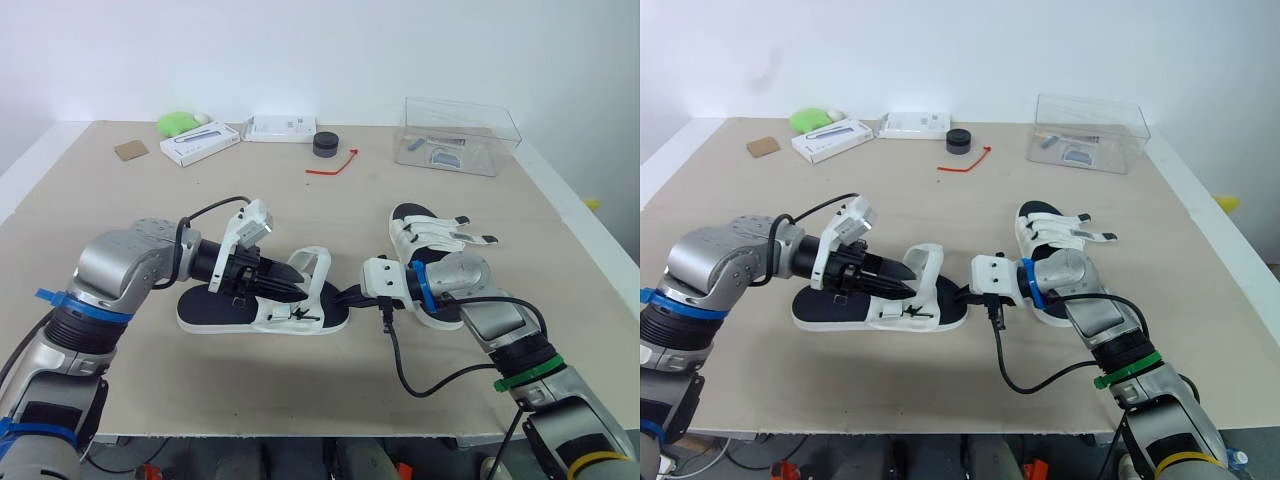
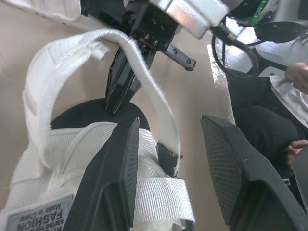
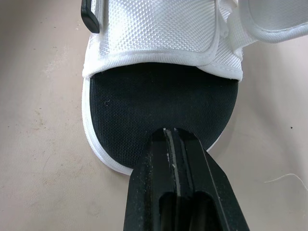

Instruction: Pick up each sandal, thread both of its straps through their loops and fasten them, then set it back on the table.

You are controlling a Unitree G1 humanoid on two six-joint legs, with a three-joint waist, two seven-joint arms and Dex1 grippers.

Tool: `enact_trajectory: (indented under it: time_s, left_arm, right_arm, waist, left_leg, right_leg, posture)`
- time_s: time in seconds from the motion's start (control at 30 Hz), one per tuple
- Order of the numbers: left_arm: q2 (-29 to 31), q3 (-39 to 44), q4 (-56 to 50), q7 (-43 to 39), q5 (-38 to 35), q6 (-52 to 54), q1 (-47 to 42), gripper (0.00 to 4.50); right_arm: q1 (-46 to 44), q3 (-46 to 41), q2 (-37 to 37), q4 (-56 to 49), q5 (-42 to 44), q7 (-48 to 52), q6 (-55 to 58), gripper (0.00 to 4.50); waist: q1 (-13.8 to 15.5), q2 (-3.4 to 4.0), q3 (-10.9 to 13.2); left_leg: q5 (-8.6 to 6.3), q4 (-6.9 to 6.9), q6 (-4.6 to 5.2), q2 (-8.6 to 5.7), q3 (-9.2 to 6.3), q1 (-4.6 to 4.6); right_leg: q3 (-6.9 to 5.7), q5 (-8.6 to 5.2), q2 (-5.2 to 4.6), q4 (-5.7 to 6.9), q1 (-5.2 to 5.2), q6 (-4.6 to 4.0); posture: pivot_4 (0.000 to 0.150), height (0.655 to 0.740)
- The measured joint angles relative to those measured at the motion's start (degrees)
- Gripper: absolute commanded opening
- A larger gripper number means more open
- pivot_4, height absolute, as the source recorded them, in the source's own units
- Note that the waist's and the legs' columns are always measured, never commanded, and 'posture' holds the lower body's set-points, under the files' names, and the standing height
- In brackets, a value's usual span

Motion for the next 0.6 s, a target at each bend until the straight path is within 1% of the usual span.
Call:
enact_trajectory:
  time_s: [0.13, 0.27, 0.5, 0.6]
  left_arm:
    - [-2.7, -1.3, 1.0, 2.6, 1.7, 0.4, -2.3, 2.07]
    - [-6.9, -2.3, 2.5, 5.3, 2.3, 2.8, -4.1, 2.07]
    - [-8.9, -4.6, 3.8, 7.6, 4.2, 4.0, -5.3, 2.07]
    - [-9.0, -4.8, 4.5, 7.9, 4.7, 4.2, -5.9, 1.32]
  right_arm:
    - [0.0, 0.0, 0.0, 0.0, 0.0, 0.0, 0.0, 0.00]
    - [0.0, 0.1, 0.0, 0.0, 0.0, 0.0, -0.1, 0.00]
    - [0.0, 0.1, 0.0, 0.0, 0.0, -0.1, 0.0, 0.00]
    - [0.0, 0.1, 0.0, 0.0, 0.0, -0.1, 0.0, 0.00]
  waist:
    - [0.0, -0.01, 0.0]
    - [0.0, -0.01, 0.0]
    - [0.0, 0.00, 0.0]
    - [0.0, 0.00, 0.0]
  left_leg:
    - [0.00, 0.01, 0.00, -0.01, -0.03, 0.00]
    - [0.00, 0.01, 0.00, -0.01, -0.04, -0.01]
    - [0.01, 0.01, -0.01, -0.02, -0.13, -0.02]
    - [0.01, 0.01, -0.01, -0.02, -0.14, -0.03]
  right_leg:
    - [-0.02, 0.01, 0.00, 0.00, 0.01, 0.01]
    - [-0.02, 0.02, 0.00, 0.00, 0.01, 0.04]
    - [-0.08, 0.02, 0.00, 0.00, 0.02, 0.03]
    - [-0.09, 0.02, 0.00, 0.01, 0.02, 0.03]
  posture:
    - [0.150, 0.7400]
    - [0.150, 0.7400]
    - [0.150, 0.7400]
    - [0.150, 0.7400]
